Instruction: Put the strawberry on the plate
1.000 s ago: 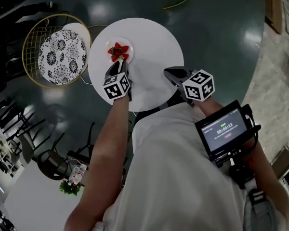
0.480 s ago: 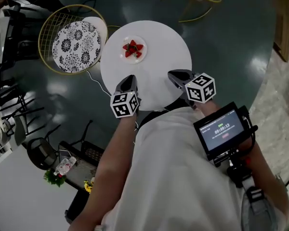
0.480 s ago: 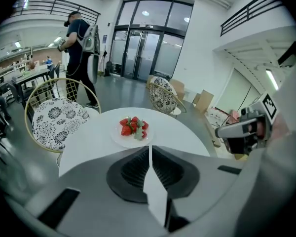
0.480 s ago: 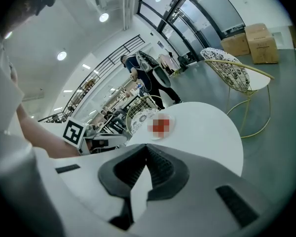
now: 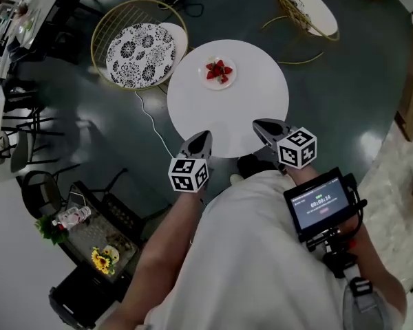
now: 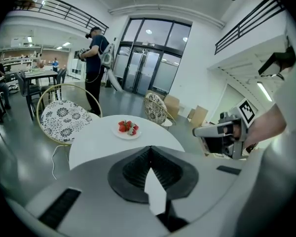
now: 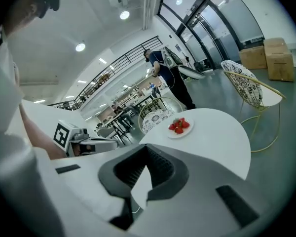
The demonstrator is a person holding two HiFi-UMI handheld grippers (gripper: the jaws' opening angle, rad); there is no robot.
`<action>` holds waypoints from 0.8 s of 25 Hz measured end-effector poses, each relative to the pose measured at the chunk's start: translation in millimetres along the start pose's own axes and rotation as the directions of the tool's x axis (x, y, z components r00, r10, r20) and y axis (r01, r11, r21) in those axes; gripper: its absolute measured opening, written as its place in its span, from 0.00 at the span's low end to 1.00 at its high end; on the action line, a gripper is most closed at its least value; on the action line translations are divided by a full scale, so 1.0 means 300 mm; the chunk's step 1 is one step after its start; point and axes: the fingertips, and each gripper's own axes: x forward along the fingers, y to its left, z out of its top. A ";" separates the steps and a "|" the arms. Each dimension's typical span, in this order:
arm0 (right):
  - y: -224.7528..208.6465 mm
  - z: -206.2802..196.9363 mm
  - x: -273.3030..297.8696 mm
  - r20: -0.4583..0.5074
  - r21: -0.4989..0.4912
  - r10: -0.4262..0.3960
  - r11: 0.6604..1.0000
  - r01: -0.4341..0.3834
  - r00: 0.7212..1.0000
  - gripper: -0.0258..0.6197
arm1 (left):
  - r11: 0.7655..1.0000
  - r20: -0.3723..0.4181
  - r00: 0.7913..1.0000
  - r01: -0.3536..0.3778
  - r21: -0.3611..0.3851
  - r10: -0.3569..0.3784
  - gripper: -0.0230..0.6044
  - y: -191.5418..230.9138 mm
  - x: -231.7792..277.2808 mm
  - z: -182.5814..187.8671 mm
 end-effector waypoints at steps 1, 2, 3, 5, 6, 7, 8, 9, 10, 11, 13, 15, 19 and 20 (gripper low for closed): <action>0.008 0.002 0.001 0.003 -0.011 0.009 1.000 -0.008 1.000 0.05 | 1.000 0.011 1.000 -0.001 -0.003 0.001 0.05 -0.003 -0.016 -0.008; 0.025 0.003 -0.003 0.005 -0.024 0.018 1.000 -0.017 1.000 0.05 | 1.000 0.023 1.000 -0.003 -0.003 0.003 0.05 -0.009 -0.040 -0.018; 0.053 0.001 -0.014 0.007 -0.040 0.028 0.999 -0.027 1.000 0.05 | 1.000 0.036 0.999 -0.003 -0.002 0.003 0.05 -0.021 -0.074 -0.030; 0.132 -0.008 -0.055 0.011 -0.078 0.046 0.996 -0.045 0.999 0.05 | 1.000 0.071 0.997 -0.005 -0.003 0.005 0.05 -0.056 -0.164 -0.058; 0.174 -0.012 -0.078 0.016 -0.096 0.054 0.994 -0.052 0.998 0.05 | 1.000 0.090 0.996 -0.006 -0.003 0.007 0.05 -0.075 -0.212 -0.070; 0.220 -0.016 -0.100 0.025 -0.112 0.063 0.992 -0.060 0.998 0.05 | 1.000 0.109 0.994 -0.007 -0.001 0.007 0.05 -0.093 -0.261 -0.081; 0.269 -0.021 -0.123 0.034 -0.126 0.072 0.990 -0.067 0.997 0.05 | 1.000 0.127 0.992 -0.007 0.003 0.007 0.05 -0.113 -0.311 -0.093; 0.319 -0.030 -0.145 0.043 -0.141 0.082 0.987 -0.075 0.996 0.05 | 1.000 0.144 0.990 -0.007 0.010 0.006 0.05 -0.134 -0.360 -0.105; 0.366 -0.040 -0.165 0.047 -0.155 0.092 0.984 -0.083 0.995 0.05 | 1.000 0.159 0.987 -0.007 0.018 0.004 0.05 -0.154 -0.404 -0.116; 0.405 -0.051 -0.182 0.048 -0.168 0.101 0.982 -0.091 0.994 0.05 | 1.000 0.170 0.985 -0.007 0.023 0.003 0.05 -0.173 -0.438 -0.128; 0.462 -0.079 -0.210 0.042 -0.183 0.114 0.977 -0.105 0.993 0.05 | 1.000 0.183 0.983 -0.008 0.022 0.004 0.05 -0.202 -0.485 -0.155; 0.498 -0.107 -0.234 0.034 -0.192 0.121 0.975 -0.113 0.992 0.05 | 1.000 0.189 0.982 -0.007 0.016 0.004 0.05 -0.226 -0.516 -0.178; 0.555 -0.143 -0.264 0.035 -0.210 0.131 0.970 -0.121 0.991 0.05 | 1.000 0.204 0.979 -0.004 0.030 -0.003 0.05 -0.262 -0.571 -0.200; 0.571 -0.152 -0.266 0.037 -0.214 0.133 0.969 -0.122 0.990 0.05 | 0.999 0.206 0.978 -0.004 0.033 -0.003 0.05 -0.264 -0.586 -0.208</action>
